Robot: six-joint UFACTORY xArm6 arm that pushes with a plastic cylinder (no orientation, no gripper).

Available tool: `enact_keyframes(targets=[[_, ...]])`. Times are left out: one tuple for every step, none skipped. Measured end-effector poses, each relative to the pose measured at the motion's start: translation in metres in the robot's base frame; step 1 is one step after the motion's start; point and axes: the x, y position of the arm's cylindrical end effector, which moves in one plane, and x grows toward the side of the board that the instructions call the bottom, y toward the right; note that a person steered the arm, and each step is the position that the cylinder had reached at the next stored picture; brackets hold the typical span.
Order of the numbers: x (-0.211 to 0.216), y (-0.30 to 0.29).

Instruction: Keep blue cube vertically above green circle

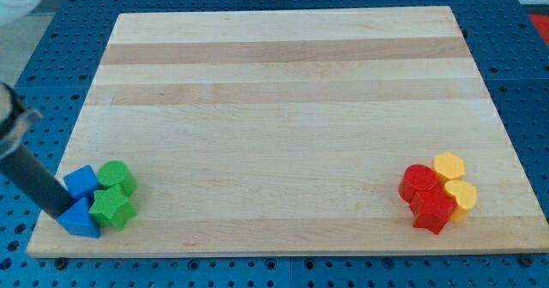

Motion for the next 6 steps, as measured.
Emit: enact_keyframes(targets=[[0.003,0.03],[-0.021,0.033],[-0.073,0.033],[-0.096,0.029],[-0.104,0.006],[-0.101,-0.023]])
